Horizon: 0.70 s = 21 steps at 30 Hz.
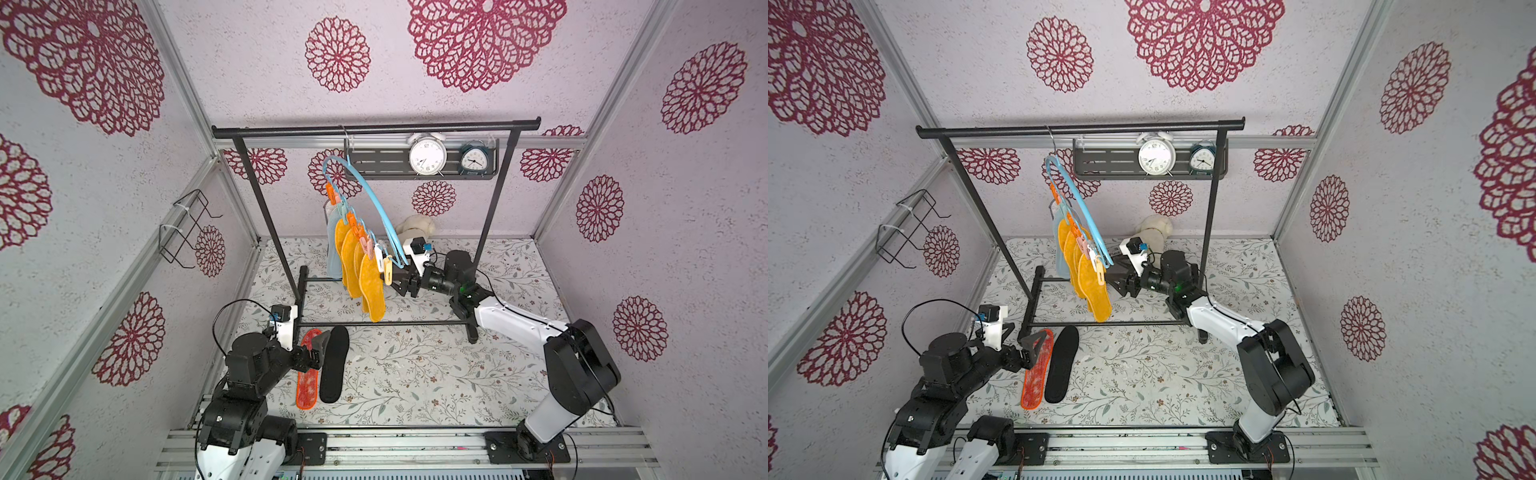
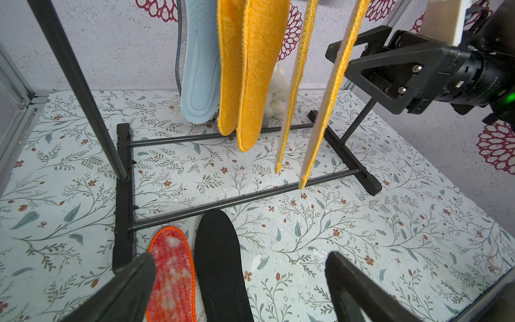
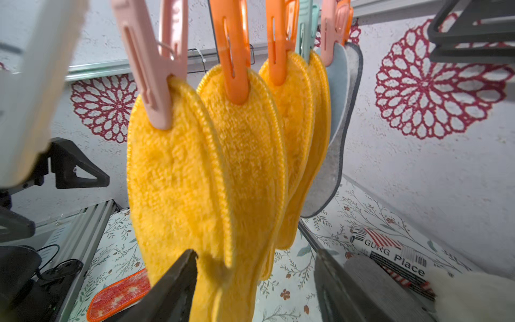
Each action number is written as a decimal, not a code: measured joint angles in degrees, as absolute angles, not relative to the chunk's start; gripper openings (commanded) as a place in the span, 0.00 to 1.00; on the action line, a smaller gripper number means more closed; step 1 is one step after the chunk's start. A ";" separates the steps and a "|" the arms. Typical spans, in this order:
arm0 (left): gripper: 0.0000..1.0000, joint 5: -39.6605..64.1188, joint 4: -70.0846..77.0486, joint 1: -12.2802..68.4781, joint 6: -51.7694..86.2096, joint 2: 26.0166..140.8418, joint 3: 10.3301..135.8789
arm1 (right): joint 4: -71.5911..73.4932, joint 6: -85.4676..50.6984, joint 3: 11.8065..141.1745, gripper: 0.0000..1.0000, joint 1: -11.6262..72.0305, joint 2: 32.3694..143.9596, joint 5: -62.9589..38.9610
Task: Take the shoe insoles off the hanger
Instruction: Remove the insole from the hanger.
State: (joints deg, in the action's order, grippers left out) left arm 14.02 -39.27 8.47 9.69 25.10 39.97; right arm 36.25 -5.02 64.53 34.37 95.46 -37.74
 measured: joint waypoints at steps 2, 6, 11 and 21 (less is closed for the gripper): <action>0.97 14.44 -39.27 8.47 9.69 25.47 39.97 | 38.50 -6.63 65.28 0.67 34.52 96.77 -41.01; 0.97 14.72 -39.24 8.47 9.69 25.58 39.97 | 42.35 -9.76 65.34 0.61 35.40 98.19 -45.69; 0.97 14.79 -39.24 8.47 9.69 25.58 39.97 | 44.99 -12.14 65.36 0.53 37.34 98.76 -48.27; 0.97 14.96 -39.24 8.47 9.69 26.15 39.97 | 48.16 -15.68 71.00 0.38 38.15 105.49 -47.99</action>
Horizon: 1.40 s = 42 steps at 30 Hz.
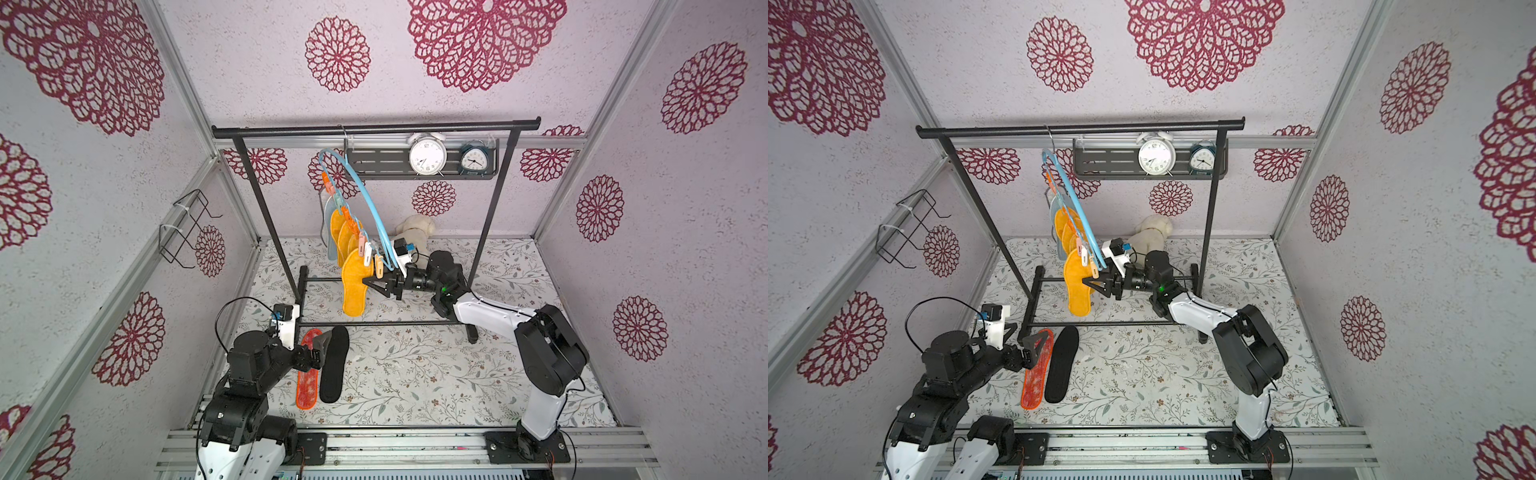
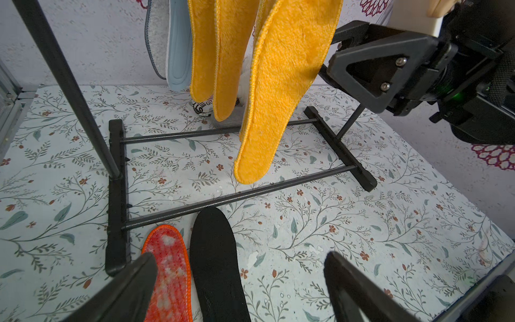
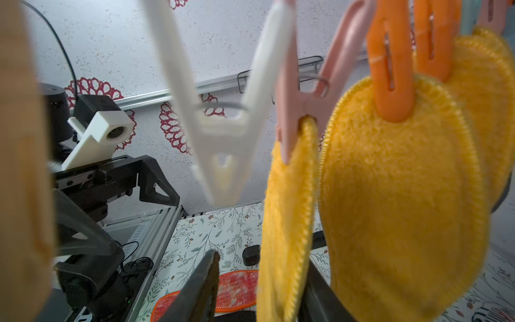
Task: Take the shoe insoles off the hanger
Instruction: Remove the insole from the hanger, then open the clamp at the hanger.
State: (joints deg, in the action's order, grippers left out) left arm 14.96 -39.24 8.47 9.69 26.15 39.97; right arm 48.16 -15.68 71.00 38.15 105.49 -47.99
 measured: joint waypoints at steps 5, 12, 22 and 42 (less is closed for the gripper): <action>0.95 15.59 -39.27 8.45 9.67 26.83 40.01 | 48.82 -17.45 71.66 0.07 38.13 106.96 -47.09; 0.87 18.52 -39.64 8.45 10.17 33.15 47.29 | 51.03 -20.18 71.66 0.00 37.80 107.13 -50.33; 0.85 32.38 -35.92 8.45 9.21 57.08 69.73 | 51.51 -21.69 71.64 0.00 36.99 107.13 -57.76; 0.63 42.87 -37.60 8.40 1.78 73.87 80.99 | 50.92 -25.12 72.34 0.00 36.51 107.13 -65.30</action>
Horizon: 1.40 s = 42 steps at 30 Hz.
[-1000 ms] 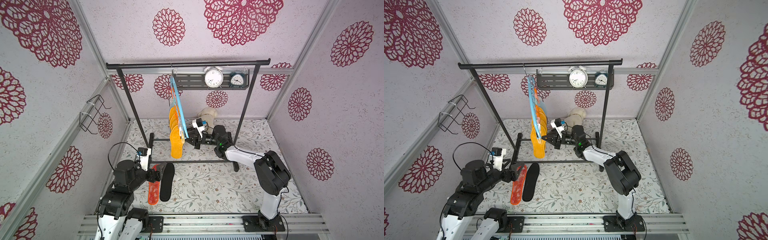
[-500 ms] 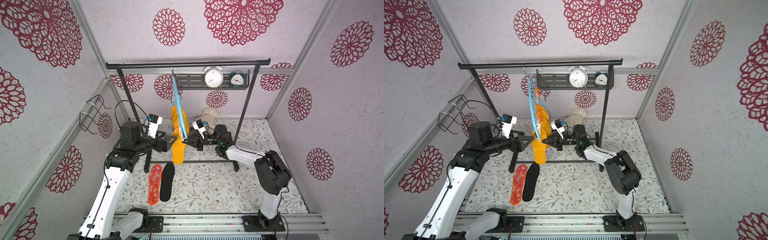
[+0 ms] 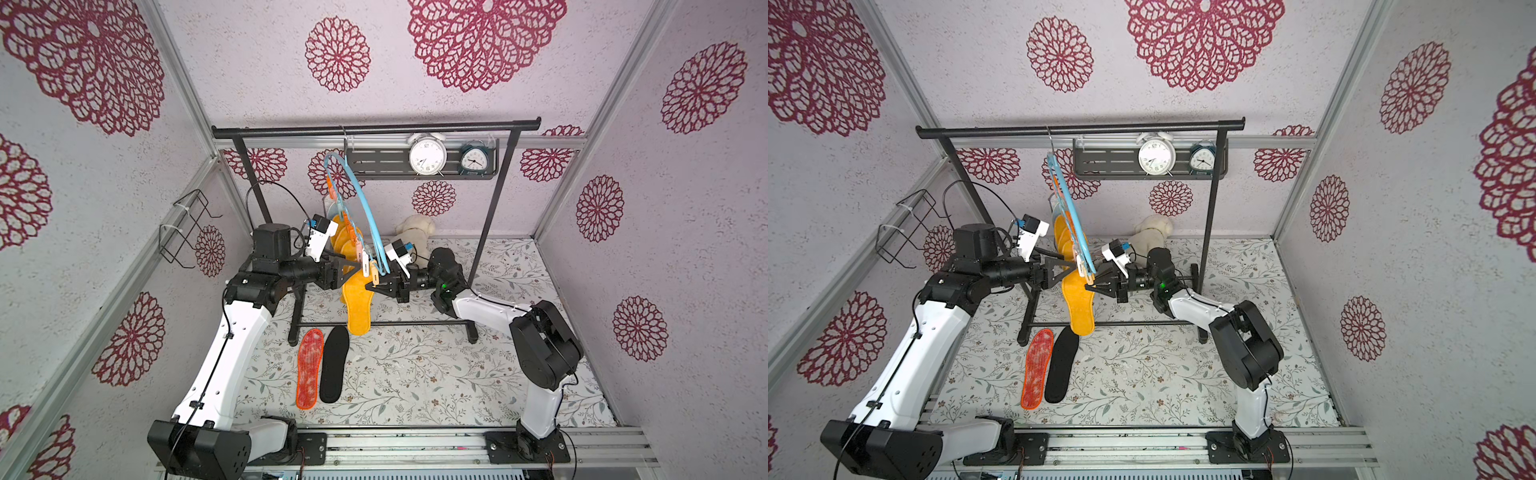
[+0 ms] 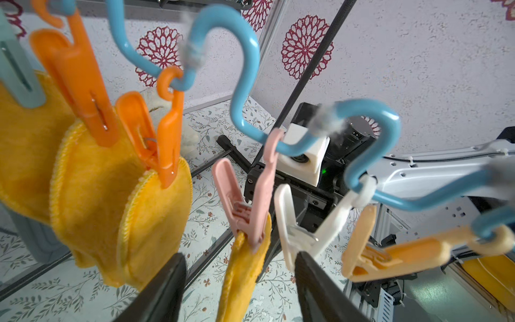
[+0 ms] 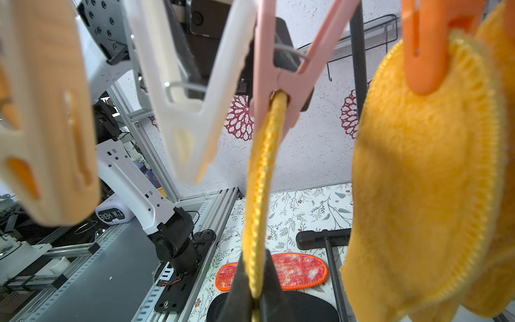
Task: Take the shoe insoles off the hanger
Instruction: Open the clamp at the hanger.
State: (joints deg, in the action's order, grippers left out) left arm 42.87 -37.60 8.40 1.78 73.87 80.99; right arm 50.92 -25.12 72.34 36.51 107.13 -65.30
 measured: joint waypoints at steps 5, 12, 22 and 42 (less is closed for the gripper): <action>0.59 44.34 -38.94 8.40 0.62 76.09 82.91 | 50.28 -25.61 72.60 0.00 36.51 107.13 -66.39; 0.67 46.74 -39.64 8.34 0.73 81.84 86.56 | 49.54 -25.67 73.19 0.00 36.34 107.13 -67.40; 0.55 52.77 -35.53 8.34 5.04 84.23 88.18 | 49.41 -26.15 73.19 0.00 36.25 107.13 -67.81; 0.01 54.00 -30.87 8.29 8.43 84.47 88.25 | 47.70 -26.61 65.30 0.00 36.25 104.47 -64.88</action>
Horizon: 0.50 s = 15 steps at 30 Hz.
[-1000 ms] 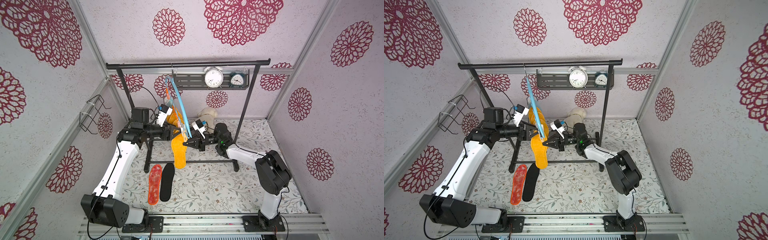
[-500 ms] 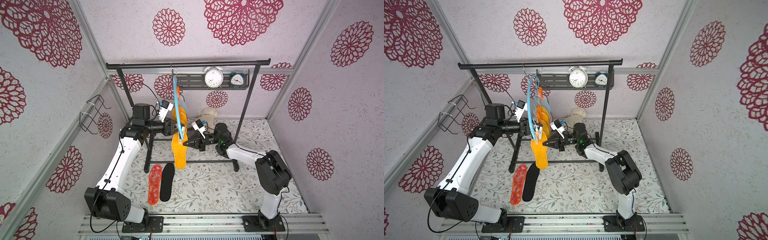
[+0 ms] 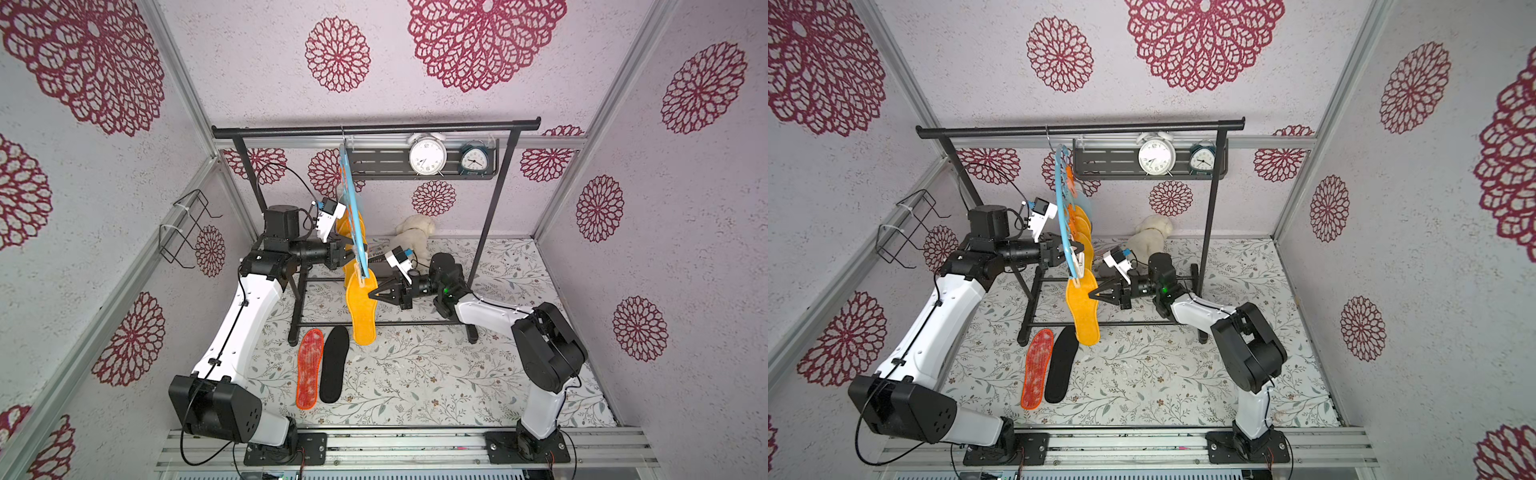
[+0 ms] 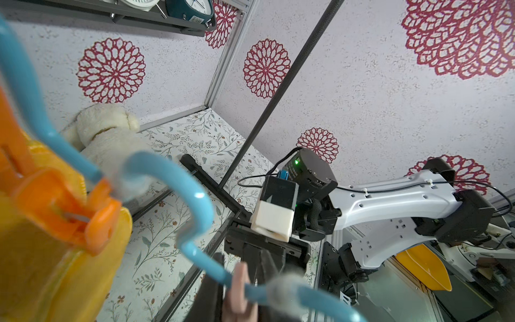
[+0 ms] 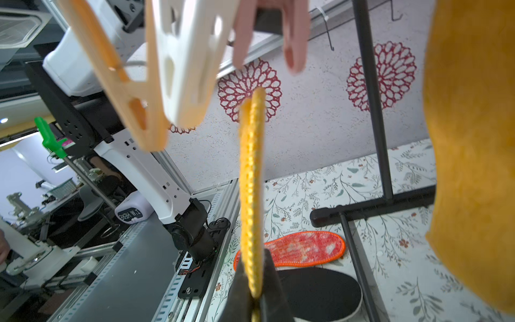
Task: Take the shoe insoles off the hanger
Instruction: Open the clamp at the hanger, then place the insole at the center of the board.
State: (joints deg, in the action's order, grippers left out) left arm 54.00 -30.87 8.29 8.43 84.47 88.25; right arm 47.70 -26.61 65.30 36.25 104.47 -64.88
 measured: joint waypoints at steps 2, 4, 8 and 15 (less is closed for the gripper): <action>0.01 53.32 -30.87 8.29 8.40 84.47 88.25 | 46.81 -26.63 61.43 0.00 36.25 102.78 -63.09; 0.01 52.82 -30.94 8.29 8.36 84.47 88.25 | 45.06 -26.85 57.08 0.00 36.27 100.42 -60.38; 0.01 51.81 -31.07 8.29 8.14 84.47 88.29 | 37.15 -29.30 51.40 0.00 37.04 95.18 -52.18; 0.01 50.37 -31.88 8.29 7.51 84.47 89.10 | 27.68 -38.98 45.15 0.00 41.78 88.75 -37.98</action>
State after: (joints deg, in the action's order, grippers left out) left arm 50.37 -31.88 8.29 7.51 84.47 89.10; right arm 27.68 -38.98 45.15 41.78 88.75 -37.98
